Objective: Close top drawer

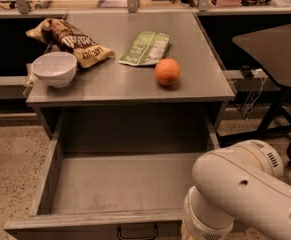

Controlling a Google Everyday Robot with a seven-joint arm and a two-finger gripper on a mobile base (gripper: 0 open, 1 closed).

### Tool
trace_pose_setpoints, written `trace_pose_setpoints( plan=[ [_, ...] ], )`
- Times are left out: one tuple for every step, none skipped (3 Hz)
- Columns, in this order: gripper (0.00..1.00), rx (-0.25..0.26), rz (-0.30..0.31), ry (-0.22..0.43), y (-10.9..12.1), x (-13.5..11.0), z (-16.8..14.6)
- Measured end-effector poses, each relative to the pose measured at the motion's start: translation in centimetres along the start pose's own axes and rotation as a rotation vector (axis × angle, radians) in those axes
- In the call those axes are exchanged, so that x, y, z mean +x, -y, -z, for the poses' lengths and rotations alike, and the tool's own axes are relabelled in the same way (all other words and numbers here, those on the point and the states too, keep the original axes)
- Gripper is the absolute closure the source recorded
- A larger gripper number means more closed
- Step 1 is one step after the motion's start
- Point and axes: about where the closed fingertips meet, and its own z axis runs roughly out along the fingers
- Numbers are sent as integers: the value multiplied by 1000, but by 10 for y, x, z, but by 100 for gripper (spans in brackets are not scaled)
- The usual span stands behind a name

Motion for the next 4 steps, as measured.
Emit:
trace_pose_setpoints(
  plan=[
    [27, 0, 0, 0, 0, 0, 0],
    [4, 0, 0, 0, 0, 0, 0],
    [0, 0, 0, 0, 0, 0, 0],
    [0, 0, 0, 0, 0, 0, 0]
  ],
)
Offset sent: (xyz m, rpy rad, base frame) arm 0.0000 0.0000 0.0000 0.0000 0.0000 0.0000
